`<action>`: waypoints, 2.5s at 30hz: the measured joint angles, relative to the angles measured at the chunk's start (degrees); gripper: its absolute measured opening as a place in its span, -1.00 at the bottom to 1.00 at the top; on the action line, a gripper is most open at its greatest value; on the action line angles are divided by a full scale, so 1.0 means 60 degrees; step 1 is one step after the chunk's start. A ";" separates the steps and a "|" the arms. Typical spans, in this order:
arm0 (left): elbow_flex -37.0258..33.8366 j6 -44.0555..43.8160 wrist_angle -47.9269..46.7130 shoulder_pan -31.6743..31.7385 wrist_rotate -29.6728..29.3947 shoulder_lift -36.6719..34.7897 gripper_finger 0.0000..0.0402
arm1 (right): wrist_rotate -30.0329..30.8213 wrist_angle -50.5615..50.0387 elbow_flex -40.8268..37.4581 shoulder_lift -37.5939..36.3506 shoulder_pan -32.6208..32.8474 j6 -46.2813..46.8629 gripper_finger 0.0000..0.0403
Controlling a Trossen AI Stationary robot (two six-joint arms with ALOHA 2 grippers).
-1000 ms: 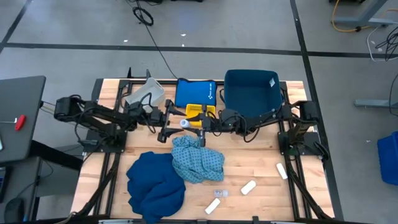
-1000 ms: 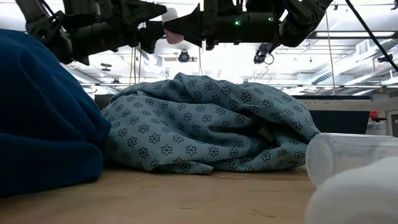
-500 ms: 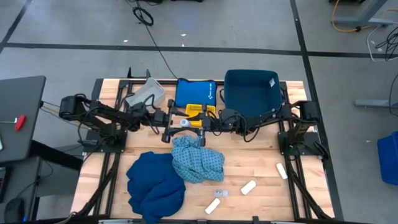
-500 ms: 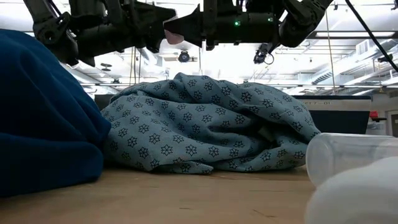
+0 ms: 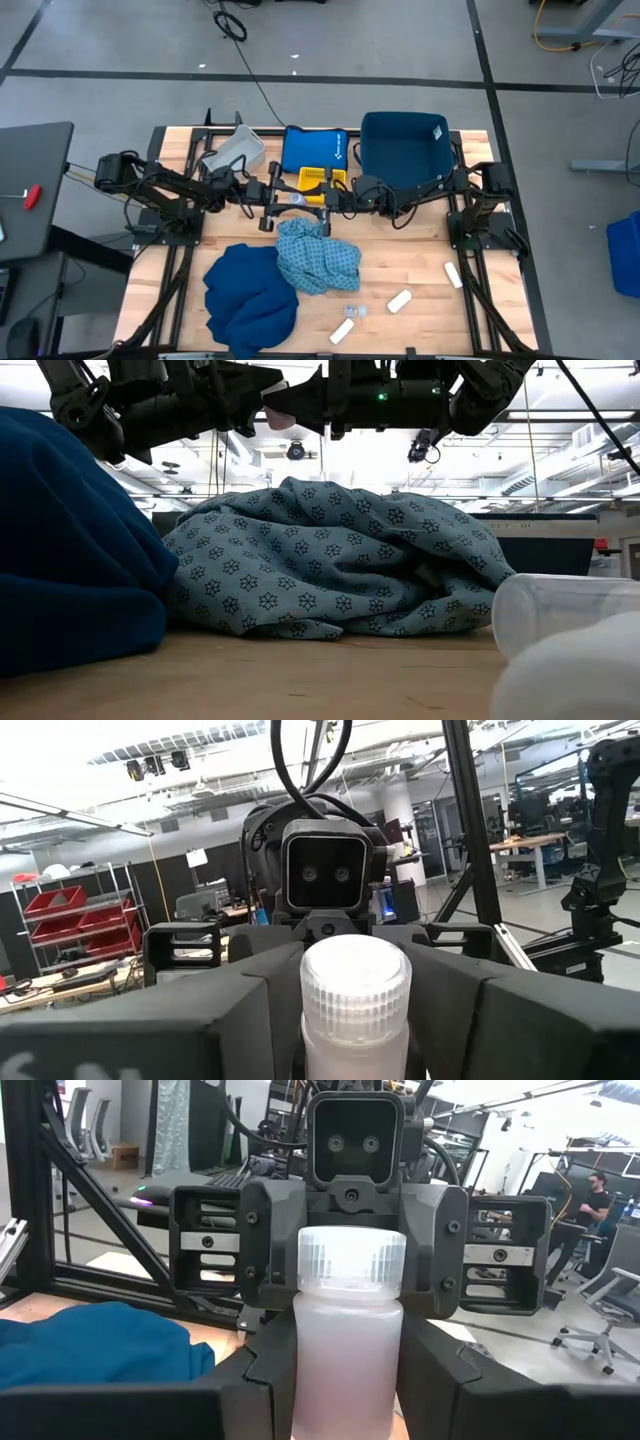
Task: Pick & place medical supplies in basket/bin
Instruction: Put the top transparent pill bottle into the gray bin
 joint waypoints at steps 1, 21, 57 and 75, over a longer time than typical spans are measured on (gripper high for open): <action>0.0000 -0.0010 -0.0002 0.0000 -0.0003 -0.0004 -0.28 | -0.0001 0.0000 0.0000 0.0000 0.0000 0.0004 -0.36; -0.0002 0.0076 -0.0036 0.0000 0.0007 -0.0004 -0.28 | -0.0029 0.0000 0.0000 0.0000 0.0000 -0.0010 -0.36; -0.0117 0.0585 -0.2226 0.0340 0.0220 -0.1140 -0.28 | 0.1222 -0.4208 0.0000 -0.0015 0.0314 0.0579 0.53; -0.0113 0.2271 -0.8195 0.0371 -0.6892 -0.4845 -0.28 | 0.3244 -0.5937 0.0000 -0.0015 0.1203 0.0821 0.53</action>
